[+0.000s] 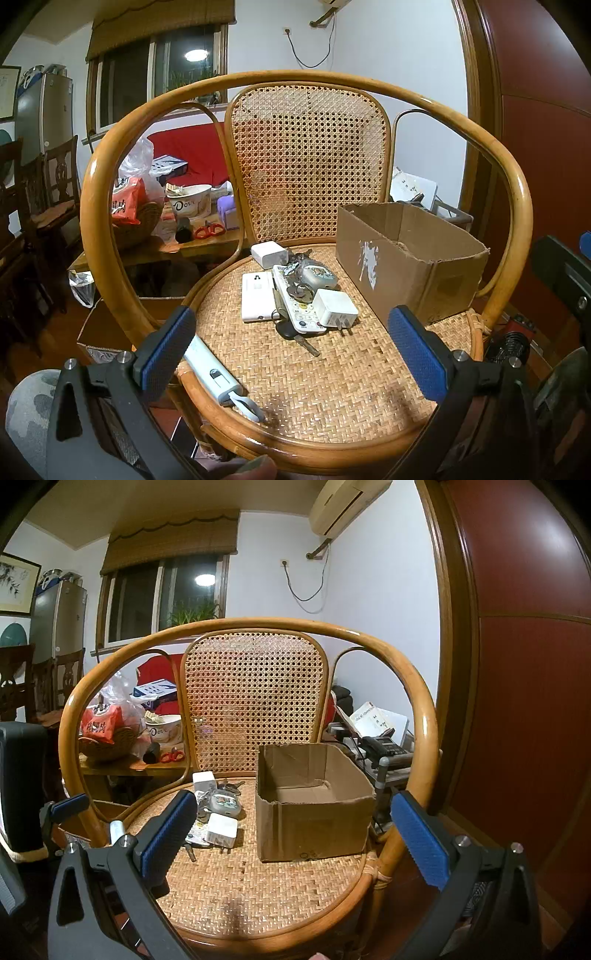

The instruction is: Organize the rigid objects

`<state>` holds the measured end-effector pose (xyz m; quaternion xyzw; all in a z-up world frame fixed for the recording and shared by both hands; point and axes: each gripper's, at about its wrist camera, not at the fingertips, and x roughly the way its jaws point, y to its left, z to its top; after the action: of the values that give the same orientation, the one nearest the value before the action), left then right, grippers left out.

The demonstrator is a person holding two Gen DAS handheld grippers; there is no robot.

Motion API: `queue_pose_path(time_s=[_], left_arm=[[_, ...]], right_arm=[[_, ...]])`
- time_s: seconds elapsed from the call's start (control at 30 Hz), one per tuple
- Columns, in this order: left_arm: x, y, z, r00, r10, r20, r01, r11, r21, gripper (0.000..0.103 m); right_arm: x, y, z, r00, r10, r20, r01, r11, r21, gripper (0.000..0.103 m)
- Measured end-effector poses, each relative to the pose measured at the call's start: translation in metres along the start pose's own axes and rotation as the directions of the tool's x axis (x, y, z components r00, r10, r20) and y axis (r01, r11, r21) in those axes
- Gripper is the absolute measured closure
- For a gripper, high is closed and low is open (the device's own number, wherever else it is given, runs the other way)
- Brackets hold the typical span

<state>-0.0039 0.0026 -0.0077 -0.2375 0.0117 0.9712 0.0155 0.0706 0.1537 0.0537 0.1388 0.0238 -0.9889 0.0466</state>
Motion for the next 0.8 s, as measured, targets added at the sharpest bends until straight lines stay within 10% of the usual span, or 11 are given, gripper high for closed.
queue_pose_path(time_s=[0.8], left_arm=[[0.0, -0.001, 0.0, 1.0, -0.005, -0.003, 0.005, 1.0, 0.006, 0.0]], right_arm=[[-0.014, 0.014, 0.001, 0.997, 0.006, 0.077, -0.001, 0.998, -0.07, 0.0]])
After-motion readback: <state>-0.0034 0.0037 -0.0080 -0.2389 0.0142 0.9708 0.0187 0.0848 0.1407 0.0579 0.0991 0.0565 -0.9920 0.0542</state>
